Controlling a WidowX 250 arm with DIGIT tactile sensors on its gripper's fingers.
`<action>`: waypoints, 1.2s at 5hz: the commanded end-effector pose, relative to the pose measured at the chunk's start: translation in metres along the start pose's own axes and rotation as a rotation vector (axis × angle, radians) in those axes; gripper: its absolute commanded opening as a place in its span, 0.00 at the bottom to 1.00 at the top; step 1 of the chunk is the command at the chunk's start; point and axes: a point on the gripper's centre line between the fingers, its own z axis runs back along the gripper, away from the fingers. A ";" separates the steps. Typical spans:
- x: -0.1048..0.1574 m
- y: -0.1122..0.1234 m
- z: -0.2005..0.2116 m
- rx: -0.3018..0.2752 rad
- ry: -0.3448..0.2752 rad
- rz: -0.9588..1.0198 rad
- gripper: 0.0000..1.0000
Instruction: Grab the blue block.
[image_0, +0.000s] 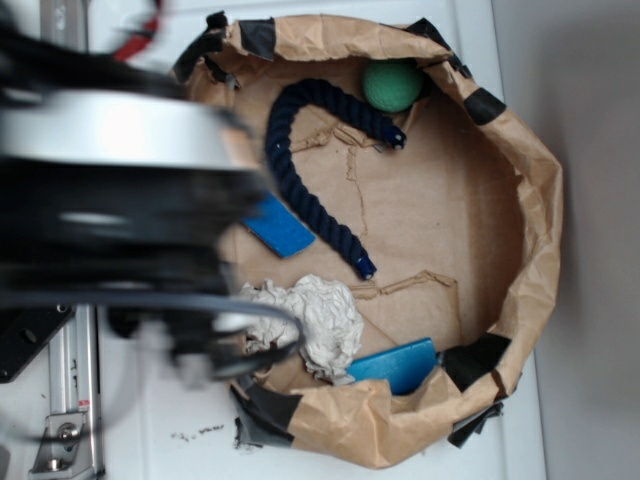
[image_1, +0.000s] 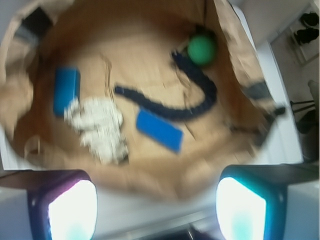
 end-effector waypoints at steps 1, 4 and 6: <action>0.068 -0.032 -0.066 -0.177 -0.007 0.075 1.00; 0.071 -0.065 -0.106 -0.338 -0.028 0.017 1.00; 0.074 -0.091 -0.122 -0.307 -0.058 -0.013 1.00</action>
